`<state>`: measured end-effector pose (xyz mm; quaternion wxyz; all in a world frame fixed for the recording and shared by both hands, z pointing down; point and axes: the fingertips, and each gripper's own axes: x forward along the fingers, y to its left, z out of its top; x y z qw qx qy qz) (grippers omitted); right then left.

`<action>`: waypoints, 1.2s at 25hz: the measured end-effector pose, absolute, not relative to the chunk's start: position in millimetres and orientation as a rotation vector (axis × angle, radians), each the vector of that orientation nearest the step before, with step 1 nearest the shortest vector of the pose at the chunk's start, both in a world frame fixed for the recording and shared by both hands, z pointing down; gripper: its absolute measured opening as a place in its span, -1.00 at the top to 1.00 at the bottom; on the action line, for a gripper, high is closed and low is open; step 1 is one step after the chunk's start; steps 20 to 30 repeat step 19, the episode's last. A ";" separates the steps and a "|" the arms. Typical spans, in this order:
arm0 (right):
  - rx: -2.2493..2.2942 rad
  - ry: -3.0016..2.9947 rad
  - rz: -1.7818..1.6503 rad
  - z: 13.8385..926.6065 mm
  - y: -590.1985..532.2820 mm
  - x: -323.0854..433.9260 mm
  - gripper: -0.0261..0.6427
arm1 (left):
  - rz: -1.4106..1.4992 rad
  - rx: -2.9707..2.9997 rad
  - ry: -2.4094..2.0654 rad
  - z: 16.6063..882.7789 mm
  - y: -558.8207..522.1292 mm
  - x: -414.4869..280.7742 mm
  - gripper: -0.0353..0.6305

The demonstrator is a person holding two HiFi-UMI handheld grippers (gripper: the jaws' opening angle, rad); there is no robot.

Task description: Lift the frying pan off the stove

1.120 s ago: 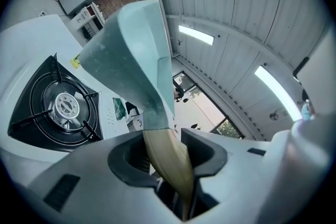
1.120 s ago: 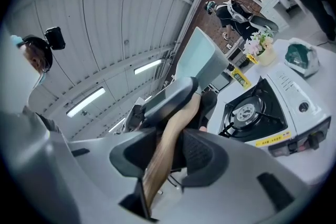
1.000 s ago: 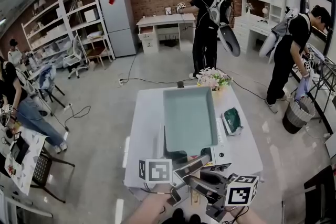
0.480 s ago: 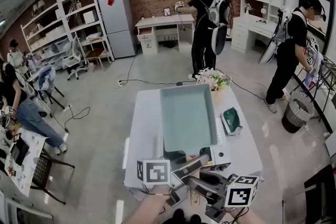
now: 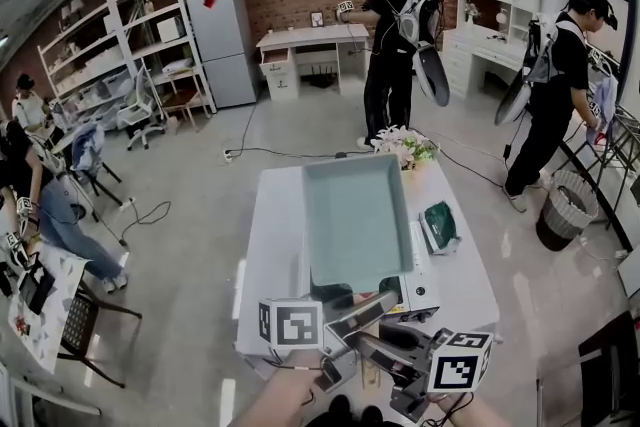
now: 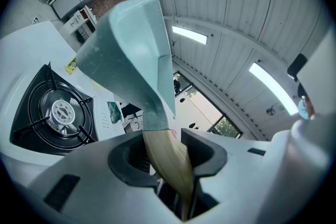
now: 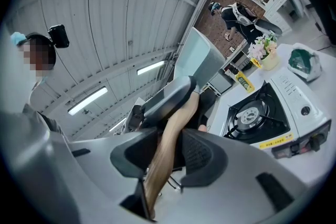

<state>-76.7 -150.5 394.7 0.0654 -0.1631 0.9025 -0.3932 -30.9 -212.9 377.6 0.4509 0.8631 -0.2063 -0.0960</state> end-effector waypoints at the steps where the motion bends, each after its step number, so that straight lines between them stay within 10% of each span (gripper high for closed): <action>1: -0.492 2.722 -1.188 395.0 -150.9 -77.1 0.50 | -0.236 2.132 -0.511 377.9 -213.2 -31.2 0.43; 30: -0.497 2.724 -1.180 397.9 -148.7 -78.5 0.50 | -0.231 2.139 -0.514 381.0 -211.0 -32.3 0.43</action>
